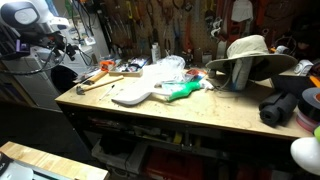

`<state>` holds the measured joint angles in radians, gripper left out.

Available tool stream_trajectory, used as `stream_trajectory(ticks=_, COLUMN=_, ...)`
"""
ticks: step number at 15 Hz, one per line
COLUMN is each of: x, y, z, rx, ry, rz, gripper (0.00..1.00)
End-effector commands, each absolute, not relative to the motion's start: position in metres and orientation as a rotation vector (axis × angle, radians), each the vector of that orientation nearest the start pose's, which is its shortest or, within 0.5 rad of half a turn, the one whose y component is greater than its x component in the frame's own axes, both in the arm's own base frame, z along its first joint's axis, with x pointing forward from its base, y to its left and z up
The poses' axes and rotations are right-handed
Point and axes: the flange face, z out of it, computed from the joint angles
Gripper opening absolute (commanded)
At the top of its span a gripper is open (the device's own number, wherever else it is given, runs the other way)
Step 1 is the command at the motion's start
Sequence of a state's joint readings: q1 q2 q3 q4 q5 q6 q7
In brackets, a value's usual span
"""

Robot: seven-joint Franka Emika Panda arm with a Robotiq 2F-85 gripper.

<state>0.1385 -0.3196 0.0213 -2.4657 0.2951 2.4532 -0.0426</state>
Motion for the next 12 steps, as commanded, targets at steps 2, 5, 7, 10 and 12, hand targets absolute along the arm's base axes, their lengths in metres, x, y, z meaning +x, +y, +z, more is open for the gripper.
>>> stream_trajectory(ticks=2, x=0.496, y=0.012, z=0.444, rx=-2.894, ry=0.117, rz=-0.663, gripper=1.0)
stream_trajectory(ticks=5, x=0.513, y=-0.032, z=0.443, rx=-2.928, ry=0.115, rz=-0.853, gripper=1.0)
stream_trajectory(ticks=7, x=0.52, y=-0.061, z=0.443, rx=-2.977, ry=0.093, rz=-0.964, gripper=1.0)
stream_trajectory(ticks=10, x=0.525, y=-0.102, z=0.444, rx=-3.016, ry=0.133, rz=-1.063, gripper=1.0)
stream_trajectory(ticks=12, x=0.526, y=-0.13, z=0.443, rx=-3.038, ry=0.226, rz=-1.086, gripper=1.0)
